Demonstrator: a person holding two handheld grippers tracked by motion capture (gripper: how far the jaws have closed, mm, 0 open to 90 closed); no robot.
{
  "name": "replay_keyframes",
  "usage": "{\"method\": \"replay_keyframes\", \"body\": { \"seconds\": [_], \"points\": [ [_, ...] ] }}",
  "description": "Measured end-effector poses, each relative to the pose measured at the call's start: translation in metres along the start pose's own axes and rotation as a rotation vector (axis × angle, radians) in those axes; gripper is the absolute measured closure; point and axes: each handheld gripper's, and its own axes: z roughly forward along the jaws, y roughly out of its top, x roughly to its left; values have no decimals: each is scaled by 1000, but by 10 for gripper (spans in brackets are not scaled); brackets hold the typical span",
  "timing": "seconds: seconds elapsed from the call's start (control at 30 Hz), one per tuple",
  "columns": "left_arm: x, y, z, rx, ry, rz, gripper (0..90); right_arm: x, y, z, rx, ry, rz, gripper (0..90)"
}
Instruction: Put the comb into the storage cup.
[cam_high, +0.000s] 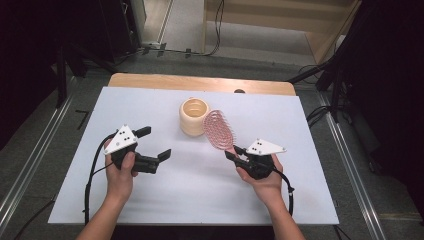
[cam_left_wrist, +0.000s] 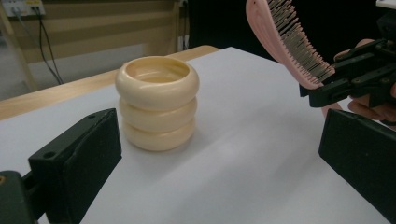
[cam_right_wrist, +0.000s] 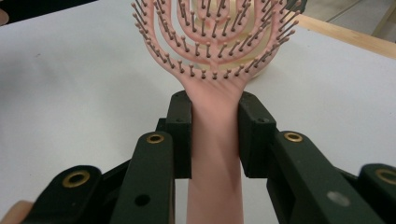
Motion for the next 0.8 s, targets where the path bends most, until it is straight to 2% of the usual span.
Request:
{"method": "replay_keyframes", "body": {
  "seconds": [0.33,0.8],
  "points": [
    [-7,11,25,-4,-53,-2,0,2,0,0,-27,-6,-8,676],
    [-24,21,54,-27,-122,-23,0,10,1,2,-54,-10,-28,676]
  ]
}}
